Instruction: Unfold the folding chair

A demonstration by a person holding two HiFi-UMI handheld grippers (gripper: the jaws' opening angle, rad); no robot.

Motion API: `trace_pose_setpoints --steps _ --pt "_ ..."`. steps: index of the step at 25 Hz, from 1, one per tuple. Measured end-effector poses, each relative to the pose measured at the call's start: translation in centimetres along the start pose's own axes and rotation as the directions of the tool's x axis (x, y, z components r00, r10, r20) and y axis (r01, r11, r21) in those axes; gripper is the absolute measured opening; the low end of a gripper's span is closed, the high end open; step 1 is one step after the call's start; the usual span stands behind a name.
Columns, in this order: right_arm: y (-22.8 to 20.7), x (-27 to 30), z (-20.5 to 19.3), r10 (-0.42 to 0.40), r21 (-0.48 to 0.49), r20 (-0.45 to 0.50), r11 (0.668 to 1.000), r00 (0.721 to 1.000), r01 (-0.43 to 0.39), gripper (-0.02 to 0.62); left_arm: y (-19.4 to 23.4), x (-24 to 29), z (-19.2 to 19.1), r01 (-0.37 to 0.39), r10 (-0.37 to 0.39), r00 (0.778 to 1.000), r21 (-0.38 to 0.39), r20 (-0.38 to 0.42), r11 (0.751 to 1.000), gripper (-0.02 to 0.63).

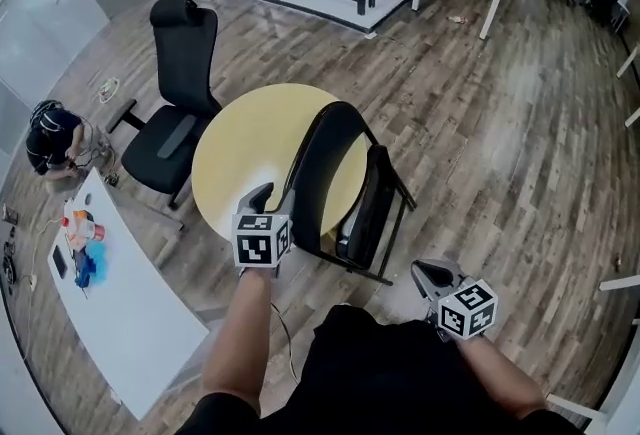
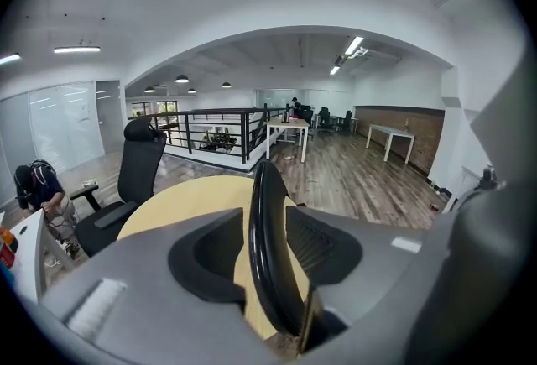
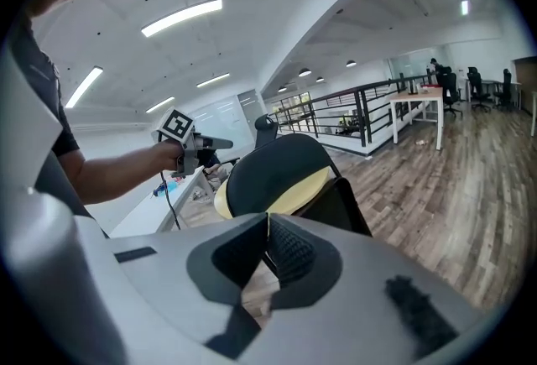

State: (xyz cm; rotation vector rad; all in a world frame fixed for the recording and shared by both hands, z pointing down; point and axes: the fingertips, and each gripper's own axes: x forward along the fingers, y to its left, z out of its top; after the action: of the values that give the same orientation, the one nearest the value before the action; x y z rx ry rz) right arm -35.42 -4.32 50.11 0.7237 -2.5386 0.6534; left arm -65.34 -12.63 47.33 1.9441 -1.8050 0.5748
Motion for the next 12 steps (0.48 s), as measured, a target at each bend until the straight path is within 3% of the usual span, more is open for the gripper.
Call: trace_pose_setpoints --steps 7,12 --pt "-1.5 0.7 0.9 -0.074 0.041 0.024 0.996 0.997 0.073 0.008 1.0 6.9 -0.8 0.107 -0.111 0.984 -0.036 -0.142 0.994 0.216" --pt "-2.7 1.0 0.4 -0.114 0.08 0.024 0.99 0.993 0.112 0.008 0.7 9.7 -1.5 0.16 -0.17 0.965 -0.066 -0.201 0.985 0.216"
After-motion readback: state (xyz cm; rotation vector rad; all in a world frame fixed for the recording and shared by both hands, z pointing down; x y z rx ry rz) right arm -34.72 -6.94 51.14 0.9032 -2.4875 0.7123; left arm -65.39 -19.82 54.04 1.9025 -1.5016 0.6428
